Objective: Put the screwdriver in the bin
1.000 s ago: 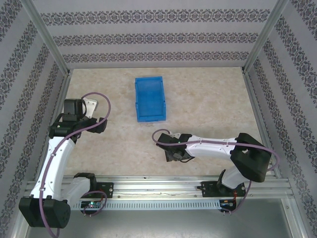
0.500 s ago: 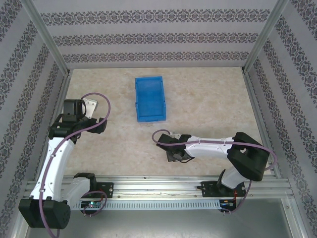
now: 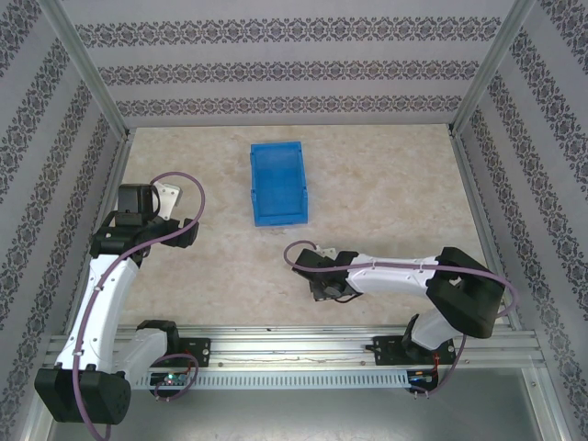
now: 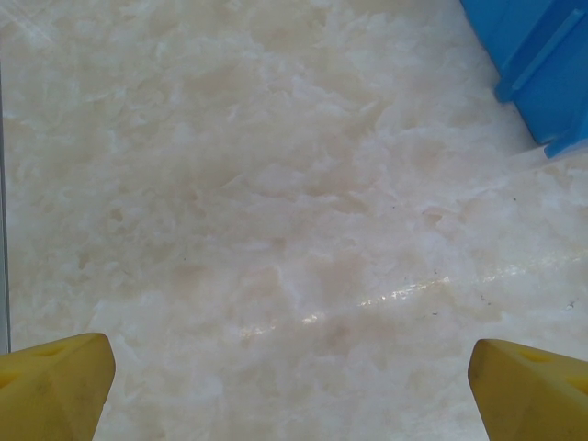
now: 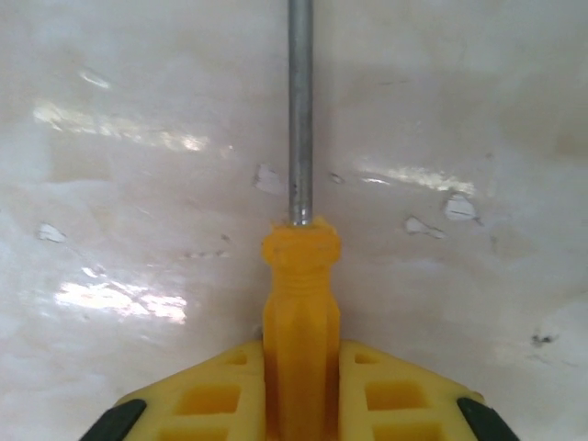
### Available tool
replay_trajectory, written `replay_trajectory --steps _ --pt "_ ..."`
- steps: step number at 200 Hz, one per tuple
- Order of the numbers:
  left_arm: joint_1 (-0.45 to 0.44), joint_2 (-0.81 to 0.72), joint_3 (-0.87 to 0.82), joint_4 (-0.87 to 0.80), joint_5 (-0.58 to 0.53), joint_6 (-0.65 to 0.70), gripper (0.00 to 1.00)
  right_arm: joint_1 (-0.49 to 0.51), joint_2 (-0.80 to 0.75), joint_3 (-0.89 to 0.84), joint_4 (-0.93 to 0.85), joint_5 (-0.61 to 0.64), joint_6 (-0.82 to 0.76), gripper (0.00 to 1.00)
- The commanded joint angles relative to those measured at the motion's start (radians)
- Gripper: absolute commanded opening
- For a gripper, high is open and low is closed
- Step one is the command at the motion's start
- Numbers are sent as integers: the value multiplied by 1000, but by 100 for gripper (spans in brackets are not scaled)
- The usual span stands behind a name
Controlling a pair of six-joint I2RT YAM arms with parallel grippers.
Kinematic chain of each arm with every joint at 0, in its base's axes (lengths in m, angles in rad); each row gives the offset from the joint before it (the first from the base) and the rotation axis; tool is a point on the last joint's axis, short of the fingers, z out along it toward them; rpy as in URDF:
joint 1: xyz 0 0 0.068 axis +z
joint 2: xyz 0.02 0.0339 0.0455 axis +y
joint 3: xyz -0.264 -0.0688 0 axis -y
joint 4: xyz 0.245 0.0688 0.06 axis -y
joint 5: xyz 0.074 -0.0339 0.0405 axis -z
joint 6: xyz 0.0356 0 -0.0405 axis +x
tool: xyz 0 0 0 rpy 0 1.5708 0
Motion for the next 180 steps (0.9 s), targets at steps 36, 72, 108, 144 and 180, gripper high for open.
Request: replay_trajectory --steps 36,72,108,144,180 --pt "-10 -10 8 -24 2 22 99 4 -105 -27 -92 65 -14 14" --pt "-10 -13 13 -25 -9 26 99 1 -196 15 -152 74 -50 14" --pt "-10 -16 23 -33 -5 49 99 -18 -250 147 -241 86 -125 15" --pt "-10 -23 39 -59 4 42 99 -65 -189 347 -254 71 -232 16" --pt "-10 -53 39 -73 9 49 99 -132 -12 572 -230 14 -338 17"
